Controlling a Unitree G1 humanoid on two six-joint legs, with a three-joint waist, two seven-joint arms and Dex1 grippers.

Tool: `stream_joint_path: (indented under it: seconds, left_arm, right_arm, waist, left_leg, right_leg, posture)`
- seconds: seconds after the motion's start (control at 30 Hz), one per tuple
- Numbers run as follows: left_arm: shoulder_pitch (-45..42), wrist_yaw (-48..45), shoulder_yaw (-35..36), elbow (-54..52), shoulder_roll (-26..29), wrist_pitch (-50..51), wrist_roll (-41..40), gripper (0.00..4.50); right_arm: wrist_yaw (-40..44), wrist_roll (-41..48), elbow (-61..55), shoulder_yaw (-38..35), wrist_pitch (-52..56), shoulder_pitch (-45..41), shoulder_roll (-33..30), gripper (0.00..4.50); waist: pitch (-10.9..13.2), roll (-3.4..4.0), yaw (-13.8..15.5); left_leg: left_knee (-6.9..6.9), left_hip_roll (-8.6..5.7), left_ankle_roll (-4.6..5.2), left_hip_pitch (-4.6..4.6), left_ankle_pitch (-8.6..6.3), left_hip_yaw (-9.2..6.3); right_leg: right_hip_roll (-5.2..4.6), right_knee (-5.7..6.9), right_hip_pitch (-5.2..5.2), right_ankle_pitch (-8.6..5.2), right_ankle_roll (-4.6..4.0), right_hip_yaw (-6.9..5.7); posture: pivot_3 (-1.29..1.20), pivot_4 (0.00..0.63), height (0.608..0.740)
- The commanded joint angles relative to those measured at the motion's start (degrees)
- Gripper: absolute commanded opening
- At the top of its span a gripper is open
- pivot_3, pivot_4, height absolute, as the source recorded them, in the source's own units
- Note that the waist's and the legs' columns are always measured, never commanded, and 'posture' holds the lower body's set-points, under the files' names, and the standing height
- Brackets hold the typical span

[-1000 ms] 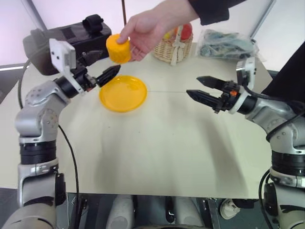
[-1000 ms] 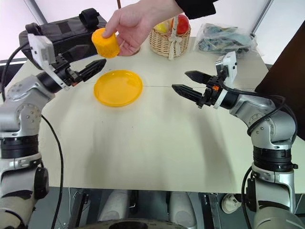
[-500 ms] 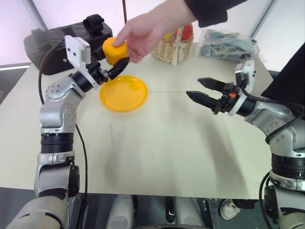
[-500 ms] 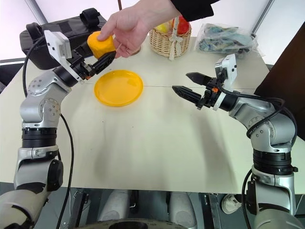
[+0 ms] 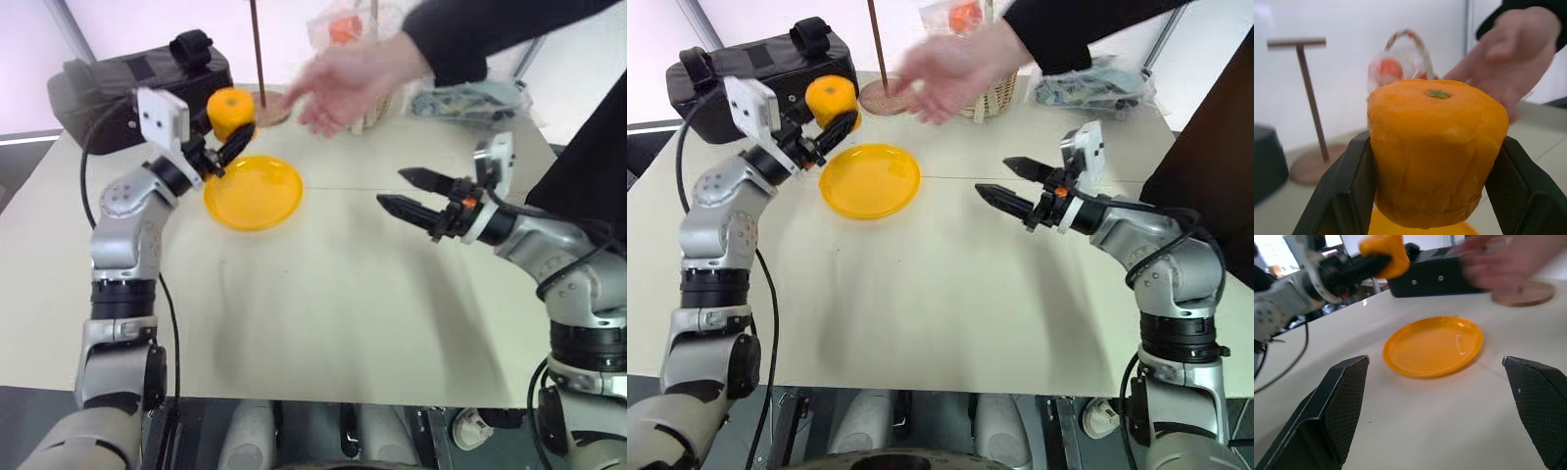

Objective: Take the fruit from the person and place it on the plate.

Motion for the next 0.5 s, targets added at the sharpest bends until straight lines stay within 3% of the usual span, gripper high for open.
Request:
stream_joint_path:
  seconds: [0.03, 0.5]
  left_arm:
    - [1.5, 3.3, 0.0, 0.7, -1.2, -3.5, 2.5, 2.49]
    - [3.1, 6.7, -1.4, 13.6, -6.1, -12.7, 7.5, 2.49]
  right_arm:
    - [0.1, 0.5, -3.9, 1.2, -0.4, 0.1, 0.8, 4.5]
    - [-0.4, -0.4, -3.9, 2.8, -0.7, -0.1, 1.6, 4.5]
  waist:
    - [0.0, 0.0, 0.1]
    - [0.0, -0.01, 0.3]
  left_leg:
    - [0.01, 0.0, 0.0, 0.0, 0.0, 0.0]
    - [0.04, -0.01, 0.0, 0.0, 0.0, -0.02]
  right_leg:
    - [0.0, 0.0, 0.0, 0.0, 0.0, 0.0]
    - [-0.01, -0.01, 0.03, 0.0, 0.0, -0.02]
  posture:
    - [0.0, 0.15, 0.74]
    - [0.0, 0.15, 0.74]
